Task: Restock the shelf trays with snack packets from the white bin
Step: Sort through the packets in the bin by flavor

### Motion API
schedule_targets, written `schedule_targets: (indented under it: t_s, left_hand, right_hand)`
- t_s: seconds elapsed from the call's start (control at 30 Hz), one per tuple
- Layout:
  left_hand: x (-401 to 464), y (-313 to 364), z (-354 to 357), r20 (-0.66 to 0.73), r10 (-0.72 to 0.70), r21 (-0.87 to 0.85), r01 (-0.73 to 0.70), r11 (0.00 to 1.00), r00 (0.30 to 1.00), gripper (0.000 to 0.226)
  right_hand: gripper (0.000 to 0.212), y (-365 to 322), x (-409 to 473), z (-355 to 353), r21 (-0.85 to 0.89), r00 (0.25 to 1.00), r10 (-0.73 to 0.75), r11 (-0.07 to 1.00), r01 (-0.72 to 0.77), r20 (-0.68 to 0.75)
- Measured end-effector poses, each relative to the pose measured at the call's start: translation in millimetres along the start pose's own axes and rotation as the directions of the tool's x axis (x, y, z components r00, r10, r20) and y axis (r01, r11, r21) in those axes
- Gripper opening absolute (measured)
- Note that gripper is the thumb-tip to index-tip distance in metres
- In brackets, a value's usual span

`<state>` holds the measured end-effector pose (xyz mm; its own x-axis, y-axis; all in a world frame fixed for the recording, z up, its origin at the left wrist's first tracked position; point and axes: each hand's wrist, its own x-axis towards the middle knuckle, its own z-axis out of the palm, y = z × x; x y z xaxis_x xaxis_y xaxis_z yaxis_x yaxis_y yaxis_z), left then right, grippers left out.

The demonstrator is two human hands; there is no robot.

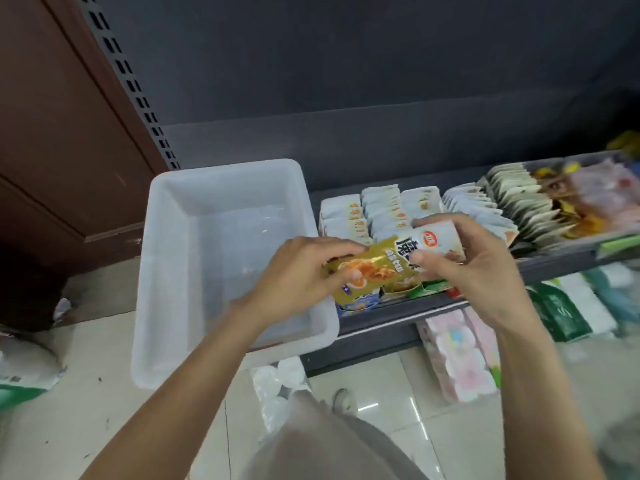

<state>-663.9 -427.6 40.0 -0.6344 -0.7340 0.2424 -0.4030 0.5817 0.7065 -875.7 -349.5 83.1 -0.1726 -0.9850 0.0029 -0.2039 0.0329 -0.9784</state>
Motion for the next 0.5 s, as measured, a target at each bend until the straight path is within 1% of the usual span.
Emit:
schedule_targets:
  t_s: [0.07,0.1,0.13,0.2,0.23,0.27,0.3,0.37,0.4,0.47,0.5]
  left_hand:
    - [10,9,18,0.013,0.096,0.048,-0.096,0.994,0.995,0.027]
    - [15,12,26,-0.002,0.126,0.033,-0.126,0.991,0.992,0.027]
    - [19,13,33,-0.018,0.137,0.001,-0.137,0.991,0.99,0.028]
    - [26,12,43,-0.032,0.118,-0.017,-0.119,0.993,0.992,0.031]
    - [30,10,47,-0.024,0.103,0.011,-0.103,0.995,0.994,0.031]
    - [32,7,50,-0.008,0.1,0.051,-0.1,0.994,0.995,0.03]
    - [34,3,53,0.026,0.115,0.094,-0.117,0.989,0.993,0.028]
    - [37,-2,60,0.139,0.16,0.19,-0.185,0.964,0.977,0.029]
    - [38,-3,64,0.196,0.17,0.239,-0.215,0.947,0.966,0.03]
    - [42,-1,69,0.273,0.142,0.329,-0.232,0.916,0.951,0.033]
    - [45,-1,70,0.29,0.118,0.356,-0.222,0.908,0.95,0.035]
  right_hand:
    - [0.018,7,-15,-15,0.009,0.998,0.0,1.0,0.001,-0.055]
    - [0.016,11,-21,-21,0.015,0.996,-0.005,1.0,0.006,-0.084]
    - [0.016,16,-28,-27,0.005,0.992,-0.018,1.0,0.019,-0.125]
    - [0.022,23,-40,-38,-0.029,0.961,-0.053,0.998,0.047,-0.272]
    - [0.025,25,-46,-44,-0.043,0.935,-0.068,0.997,0.056,-0.347]
    - [0.026,28,-50,-49,-0.074,0.916,-0.085,0.995,0.061,-0.393]
    - [0.026,31,-54,-54,-0.132,0.907,-0.11,0.989,0.06,-0.407]
    - [0.026,35,-57,-61,-0.284,0.914,-0.158,0.958,0.049,-0.375]
    - [0.024,36,-56,-62,-0.33,0.923,-0.18,0.942,0.062,-0.34]
    - [0.021,39,-49,-62,-0.389,0.948,-0.207,0.916,0.101,-0.243]
    - [0.02,41,-44,-61,-0.426,0.957,-0.221,0.896,0.123,-0.189]
